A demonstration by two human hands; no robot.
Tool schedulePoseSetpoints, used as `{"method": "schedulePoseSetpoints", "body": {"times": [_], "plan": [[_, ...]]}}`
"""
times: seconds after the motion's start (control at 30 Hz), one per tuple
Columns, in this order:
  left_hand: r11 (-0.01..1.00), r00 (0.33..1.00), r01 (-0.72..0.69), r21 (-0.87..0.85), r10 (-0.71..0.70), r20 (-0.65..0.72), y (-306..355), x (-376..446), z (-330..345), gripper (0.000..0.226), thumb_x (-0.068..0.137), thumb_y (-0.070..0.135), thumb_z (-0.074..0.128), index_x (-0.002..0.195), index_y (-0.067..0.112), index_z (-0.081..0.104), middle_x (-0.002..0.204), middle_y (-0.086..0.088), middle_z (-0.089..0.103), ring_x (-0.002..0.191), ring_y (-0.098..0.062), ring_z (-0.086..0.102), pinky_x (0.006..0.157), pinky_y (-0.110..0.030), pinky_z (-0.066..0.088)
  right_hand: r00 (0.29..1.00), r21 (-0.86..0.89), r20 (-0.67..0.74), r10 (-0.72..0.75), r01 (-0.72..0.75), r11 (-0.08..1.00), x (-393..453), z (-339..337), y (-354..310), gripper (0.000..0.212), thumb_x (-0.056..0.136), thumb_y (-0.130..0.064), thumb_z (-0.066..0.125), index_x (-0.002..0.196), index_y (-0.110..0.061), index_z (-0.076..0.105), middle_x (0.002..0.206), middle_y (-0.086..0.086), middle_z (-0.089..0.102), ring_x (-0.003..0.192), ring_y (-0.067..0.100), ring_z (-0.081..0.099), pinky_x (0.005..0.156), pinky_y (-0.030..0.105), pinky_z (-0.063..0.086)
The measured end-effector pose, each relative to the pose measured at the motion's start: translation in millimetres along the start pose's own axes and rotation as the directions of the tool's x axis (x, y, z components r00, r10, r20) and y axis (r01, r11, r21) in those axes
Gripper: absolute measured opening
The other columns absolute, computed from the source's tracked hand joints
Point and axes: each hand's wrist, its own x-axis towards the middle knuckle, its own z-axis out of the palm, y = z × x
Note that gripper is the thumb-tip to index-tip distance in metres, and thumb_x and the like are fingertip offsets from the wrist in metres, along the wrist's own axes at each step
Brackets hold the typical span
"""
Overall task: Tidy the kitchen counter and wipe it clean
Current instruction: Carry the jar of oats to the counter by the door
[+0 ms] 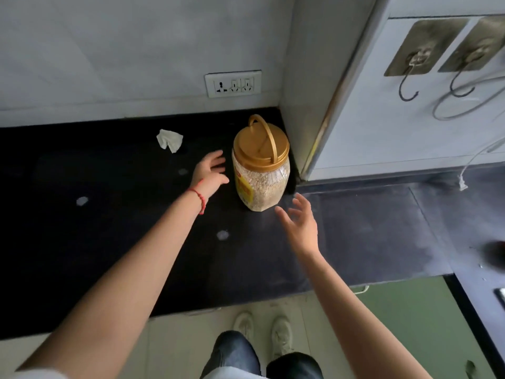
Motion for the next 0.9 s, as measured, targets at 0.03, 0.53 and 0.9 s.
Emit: {"method": "schedulePoseSetpoints", "body": {"times": [0.03,0.53,0.9], "plan": [[0.999,0.999,-0.014,0.045,0.012,0.034,6.5,10.4,2.1,0.076,0.073,-0.024,0.050,0.139,0.010,0.034,0.142,-0.014,0.042,0.125,-0.027,0.047,0.086,-0.033,0.046,1.000,-0.007,-0.002,0.000,0.000,1.000,5.8,4.9,-2.4,0.072,0.082,-0.035,0.066,0.141,-0.020,0.029,0.145,0.001,0.039,0.127,0.017,0.046,0.103,0.036,0.044],[0.976,0.991,-0.071,0.205,0.045,0.129,-16.6,11.4,24.8,0.089,0.071,-0.010,0.065,0.141,0.025,0.023,0.149,-0.003,0.028,0.138,-0.020,0.027,0.111,-0.043,0.032,0.986,-0.007,0.018,-0.168,0.169,0.986,44.1,33.1,-11.4,0.106,0.053,-0.037,0.086,0.137,-0.023,0.022,0.138,-0.005,0.040,0.130,0.011,0.038,0.106,0.030,0.038],[0.991,0.959,-0.054,0.125,0.016,0.283,-38.2,10.4,13.9,0.099,0.064,-0.006,0.075,0.141,0.021,0.021,0.148,-0.004,0.029,0.130,-0.014,0.033,0.107,-0.038,0.036,0.908,-0.032,0.386,-0.163,0.190,0.981,76.6,-11.6,-4.3,0.113,0.057,-0.027,0.085,0.143,-0.029,0.012,0.135,-0.014,0.037,0.121,-0.006,0.039,0.086,-0.008,0.031]]}}
